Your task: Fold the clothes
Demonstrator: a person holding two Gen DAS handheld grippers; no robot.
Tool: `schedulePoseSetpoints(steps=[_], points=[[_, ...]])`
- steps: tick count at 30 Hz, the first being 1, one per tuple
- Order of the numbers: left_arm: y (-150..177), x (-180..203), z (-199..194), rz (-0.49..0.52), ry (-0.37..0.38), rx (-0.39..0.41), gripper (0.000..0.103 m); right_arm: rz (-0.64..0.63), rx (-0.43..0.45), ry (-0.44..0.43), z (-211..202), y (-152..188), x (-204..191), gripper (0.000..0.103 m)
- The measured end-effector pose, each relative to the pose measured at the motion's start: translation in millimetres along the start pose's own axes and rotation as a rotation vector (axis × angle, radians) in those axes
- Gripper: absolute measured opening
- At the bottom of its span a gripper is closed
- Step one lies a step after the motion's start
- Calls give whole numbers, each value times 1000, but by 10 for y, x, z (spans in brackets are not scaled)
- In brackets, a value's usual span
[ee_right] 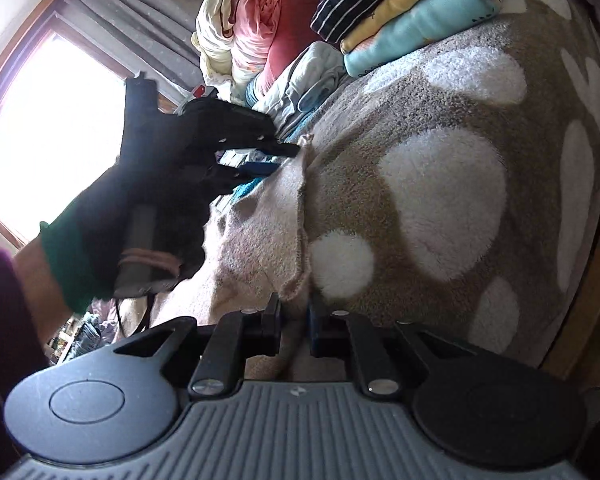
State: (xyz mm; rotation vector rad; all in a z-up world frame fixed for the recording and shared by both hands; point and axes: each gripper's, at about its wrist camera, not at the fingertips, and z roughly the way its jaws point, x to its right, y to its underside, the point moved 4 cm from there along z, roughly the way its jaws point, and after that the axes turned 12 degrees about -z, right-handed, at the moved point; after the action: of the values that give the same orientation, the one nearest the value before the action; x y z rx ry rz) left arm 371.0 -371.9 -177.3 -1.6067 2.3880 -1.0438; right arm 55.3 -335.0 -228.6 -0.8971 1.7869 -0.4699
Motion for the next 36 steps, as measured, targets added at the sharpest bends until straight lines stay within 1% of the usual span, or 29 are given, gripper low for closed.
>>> schedulePoseSetpoints(steps=[3,6,8,11,13,15,16,19,20,23,24,26,27,29,30,31,33,34,35,36], points=[[-9,-21,-250,-1,27,74,24,5,-1,-1,-8,1,10,12],[83,-194,-575,-43,42,130,24,14,-1,-7,-8,2,20,12],[199,-348,-713,-82,24,147,24,14,1,-8,-7,8,22,12],[393,-527,-639,-148,-4,124,24,13,5,-8,0,18,24,11],[432,-557,-458,-153,-37,102,24,4,8,-6,2,25,20,11],[372,-523,-339,-130,-39,94,25,-6,10,-4,0,29,15,11],[318,-515,-346,-140,-30,85,25,-12,11,-3,-1,31,11,11],[268,-605,-657,-210,72,160,24,-5,10,-9,-10,24,20,11],[299,-630,-776,-219,88,175,24,-2,9,-13,-14,21,25,11],[560,-692,-1084,-221,76,200,24,-14,12,-11,-37,9,17,11],[672,-691,-1156,-208,64,200,24,-18,14,-7,-50,5,9,12],[908,-674,-1298,-171,33,206,24,-4,32,16,-124,-34,7,16],[1028,-656,-1348,-148,28,206,24,5,47,32,-171,-68,17,20],[1215,-623,-1401,-92,9,204,24,20,82,58,-252,-162,66,20],[1288,-604,-1417,-56,-8,202,24,25,89,58,-245,-223,96,22],[1344,-604,-1432,-32,-10,196,24,20,91,55,-215,-295,120,30],[1453,-607,-1464,15,-12,185,24,-13,61,43,-60,-441,125,38],[1508,-609,-1479,39,-13,180,24,-35,38,36,37,-513,119,38],[1541,-638,-1476,41,-10,167,25,-57,14,29,145,-585,116,38],[1571,-669,-1470,40,-6,154,26,-81,-12,24,270,-656,117,42]])
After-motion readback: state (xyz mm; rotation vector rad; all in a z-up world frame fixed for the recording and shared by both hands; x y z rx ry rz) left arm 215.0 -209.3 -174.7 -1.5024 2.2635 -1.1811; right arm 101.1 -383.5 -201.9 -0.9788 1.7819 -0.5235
